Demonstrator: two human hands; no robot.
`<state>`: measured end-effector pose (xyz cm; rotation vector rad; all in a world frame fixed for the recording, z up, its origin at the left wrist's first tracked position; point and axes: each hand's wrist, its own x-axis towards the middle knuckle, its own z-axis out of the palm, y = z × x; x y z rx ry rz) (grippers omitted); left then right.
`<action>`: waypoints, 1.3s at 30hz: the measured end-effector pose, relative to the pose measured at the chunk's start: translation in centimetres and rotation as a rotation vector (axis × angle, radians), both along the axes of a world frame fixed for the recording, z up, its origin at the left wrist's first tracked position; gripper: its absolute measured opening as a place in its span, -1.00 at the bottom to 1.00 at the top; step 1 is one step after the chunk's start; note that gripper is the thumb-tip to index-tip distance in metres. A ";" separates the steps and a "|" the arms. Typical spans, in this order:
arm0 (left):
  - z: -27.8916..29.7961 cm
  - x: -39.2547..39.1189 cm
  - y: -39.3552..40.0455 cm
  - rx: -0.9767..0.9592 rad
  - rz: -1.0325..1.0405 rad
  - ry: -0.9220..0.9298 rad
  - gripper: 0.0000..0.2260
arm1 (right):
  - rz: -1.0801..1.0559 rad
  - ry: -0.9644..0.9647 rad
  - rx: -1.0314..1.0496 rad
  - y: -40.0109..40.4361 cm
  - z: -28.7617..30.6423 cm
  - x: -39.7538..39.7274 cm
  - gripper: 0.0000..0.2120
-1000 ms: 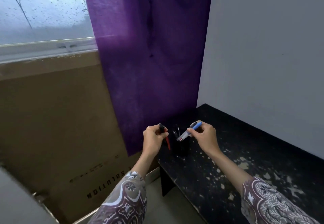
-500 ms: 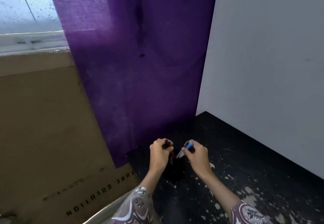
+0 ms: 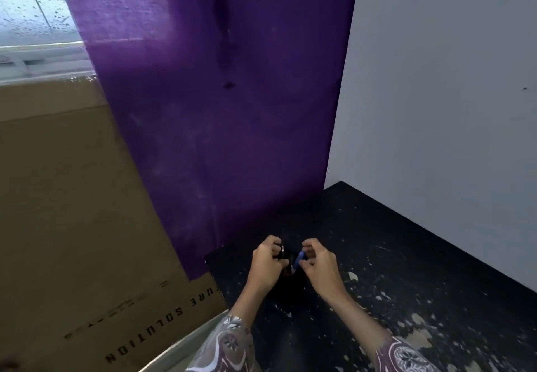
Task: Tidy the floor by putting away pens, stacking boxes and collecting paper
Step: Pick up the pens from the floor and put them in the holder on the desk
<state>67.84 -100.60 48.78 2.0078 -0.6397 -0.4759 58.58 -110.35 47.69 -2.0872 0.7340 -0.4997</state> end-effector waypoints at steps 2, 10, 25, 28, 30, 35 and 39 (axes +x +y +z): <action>0.2 0.0 0.6 -0.005 0.010 -0.010 -0.68 | -0.022 0.009 0.000 0.3 0.0 -0.4 -0.65; 1.8 -1.0 4.8 -0.052 0.038 -0.062 -0.70 | -0.055 -0.032 -0.051 3.6 2.0 -2.8 -0.66; 3.4 -9.9 25.5 -0.010 0.039 -0.116 -0.65 | 0.019 -0.142 -0.061 22.5 4.6 -10.6 -0.68; 3.3 -12.2 31.6 -0.003 0.077 -0.099 -0.65 | 0.053 -0.149 -0.045 27.8 4.5 -12.2 -0.68; 3.1 -13.6 36.1 0.012 0.118 -0.094 -0.66 | 0.093 -0.150 -0.042 31.6 4.6 -13.2 -0.68; 2.3 -16.6 46.2 0.059 0.242 -0.077 -0.66 | 0.212 -0.126 -0.022 39.6 4.1 -15.2 -0.67; 1.3 -18.5 53.2 0.075 0.339 -0.018 -0.68 | 0.328 -0.105 -0.039 44.6 3.2 -15.8 -0.67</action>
